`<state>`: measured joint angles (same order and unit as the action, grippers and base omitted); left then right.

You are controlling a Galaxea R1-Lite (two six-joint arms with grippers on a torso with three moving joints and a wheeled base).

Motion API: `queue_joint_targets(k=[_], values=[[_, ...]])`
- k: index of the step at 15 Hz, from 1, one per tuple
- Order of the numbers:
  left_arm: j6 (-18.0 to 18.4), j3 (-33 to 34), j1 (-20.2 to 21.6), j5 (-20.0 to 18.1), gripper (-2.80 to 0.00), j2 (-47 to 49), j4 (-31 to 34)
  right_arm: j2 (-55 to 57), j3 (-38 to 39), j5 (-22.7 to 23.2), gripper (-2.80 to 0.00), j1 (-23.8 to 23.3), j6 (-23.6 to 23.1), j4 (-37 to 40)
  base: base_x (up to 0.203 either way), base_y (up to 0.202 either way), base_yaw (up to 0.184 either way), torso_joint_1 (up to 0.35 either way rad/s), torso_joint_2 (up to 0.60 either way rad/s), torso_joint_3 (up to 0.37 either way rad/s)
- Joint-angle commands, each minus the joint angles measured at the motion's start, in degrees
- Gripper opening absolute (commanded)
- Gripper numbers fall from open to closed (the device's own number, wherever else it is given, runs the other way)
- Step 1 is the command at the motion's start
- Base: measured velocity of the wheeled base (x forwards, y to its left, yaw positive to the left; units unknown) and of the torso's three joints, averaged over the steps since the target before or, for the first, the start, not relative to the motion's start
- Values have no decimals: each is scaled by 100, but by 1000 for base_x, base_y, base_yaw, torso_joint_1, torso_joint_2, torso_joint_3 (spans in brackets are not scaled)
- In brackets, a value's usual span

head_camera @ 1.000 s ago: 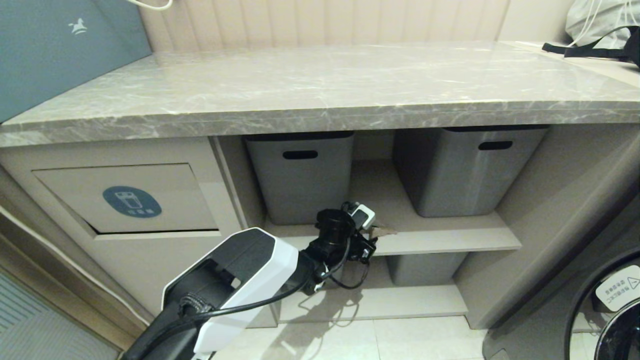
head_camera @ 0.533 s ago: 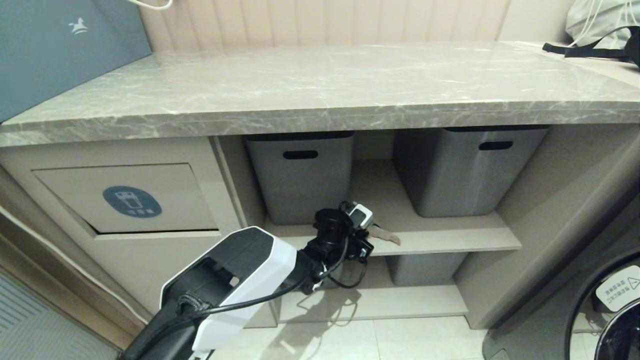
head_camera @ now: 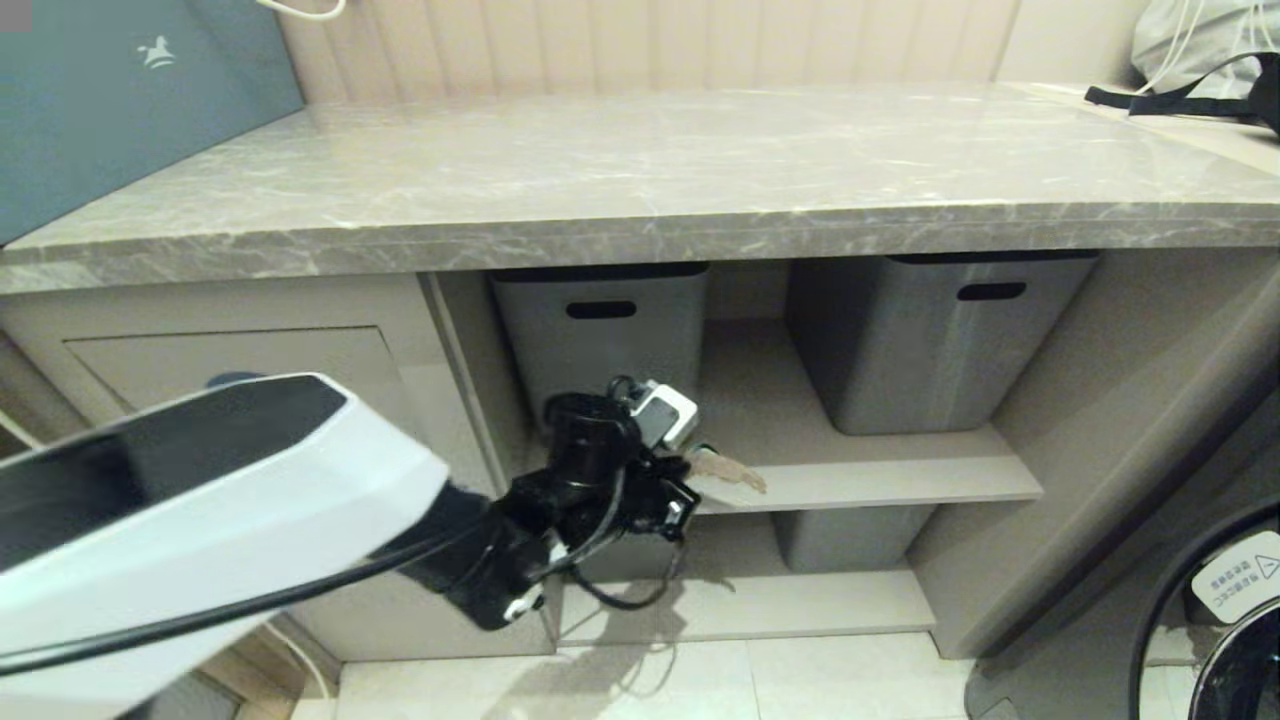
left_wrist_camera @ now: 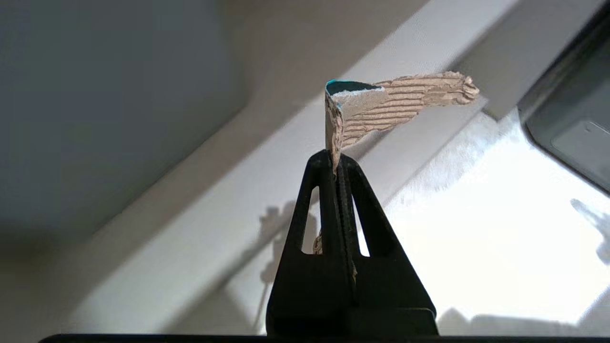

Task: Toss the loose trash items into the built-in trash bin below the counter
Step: Pick up the garbage, then put the garbage in the trash can

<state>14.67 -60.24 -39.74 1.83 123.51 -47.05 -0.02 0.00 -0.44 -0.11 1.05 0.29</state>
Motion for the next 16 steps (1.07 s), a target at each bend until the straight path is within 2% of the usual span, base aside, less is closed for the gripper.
queue_joint_targets(k=[1,4,6,9,11,13,16], values=[[14,1283,69,67,-280,-1482,-305,2,0,0,-280,2,1,-3,0,0,0,0,0,0],[73,3515,550,211,-280,-2803,-1277,2,0,0,-280,-4,1,-3,0,0,0,0,0,0],[175,4509,1349,258,-280,-3457,-1975,2,0,0,-280,2,1,-3,0,0,0,0,0,0],[355,5169,2689,302,-280,-4015,-2732,2,0,0,-280,-6,1,-2,0,0,0,0,0,0],[416,5480,3320,326,-280,-4207,-3093,2,0,0,-280,2,1,1,0,0,0,0,0,0],[430,5702,3740,421,-280,-4218,-3363,2,0,0,-280,-5,1,-3,0,0,0,0,0,0],[379,5682,4013,895,-280,-4100,-3408,2,0,0,-280,-7,1,-3,0,0,0,0,0,0]])
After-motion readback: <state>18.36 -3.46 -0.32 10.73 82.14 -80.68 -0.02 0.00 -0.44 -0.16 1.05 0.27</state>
